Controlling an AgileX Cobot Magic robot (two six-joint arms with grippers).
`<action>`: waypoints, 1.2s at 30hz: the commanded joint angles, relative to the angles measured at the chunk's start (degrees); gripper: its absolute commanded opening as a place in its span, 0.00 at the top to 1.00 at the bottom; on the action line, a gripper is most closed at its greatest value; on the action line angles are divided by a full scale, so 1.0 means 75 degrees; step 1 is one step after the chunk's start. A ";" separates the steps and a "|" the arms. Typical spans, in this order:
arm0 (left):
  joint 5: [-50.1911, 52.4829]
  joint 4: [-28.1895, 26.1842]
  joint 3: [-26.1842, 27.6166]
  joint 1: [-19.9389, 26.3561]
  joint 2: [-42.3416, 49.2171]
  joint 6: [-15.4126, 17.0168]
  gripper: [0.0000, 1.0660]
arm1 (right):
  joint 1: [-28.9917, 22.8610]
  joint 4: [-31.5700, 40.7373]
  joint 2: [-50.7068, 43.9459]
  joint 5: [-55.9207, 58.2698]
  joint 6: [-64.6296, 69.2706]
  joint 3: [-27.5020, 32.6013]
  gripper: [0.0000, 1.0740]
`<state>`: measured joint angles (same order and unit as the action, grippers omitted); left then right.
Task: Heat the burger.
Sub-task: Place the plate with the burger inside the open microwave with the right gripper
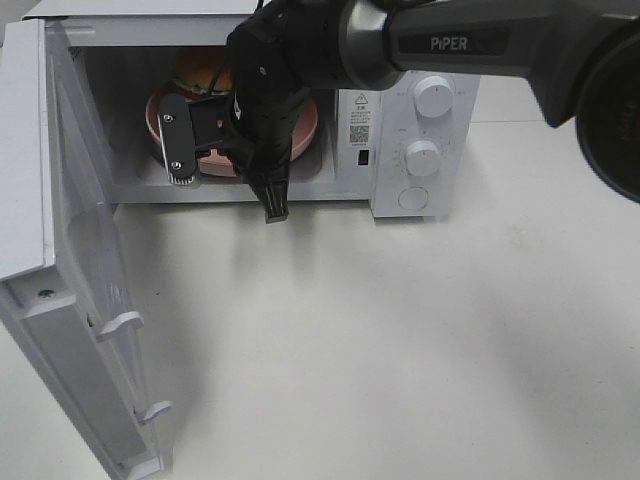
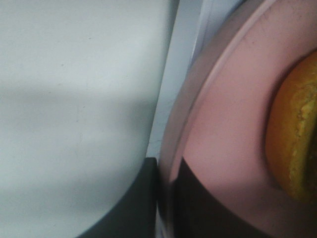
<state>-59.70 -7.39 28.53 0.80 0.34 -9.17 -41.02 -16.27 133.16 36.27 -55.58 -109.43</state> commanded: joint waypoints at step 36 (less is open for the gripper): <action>0.0031 -0.0031 -0.0023 -0.0031 0.0199 0.0053 0.04 | 0.0191 0.0497 0.1123 -0.0183 0.0015 -0.1558 0.98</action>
<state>-59.70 -7.39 28.53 0.80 0.34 -9.17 -39.82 -12.89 141.98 36.04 -55.46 -120.44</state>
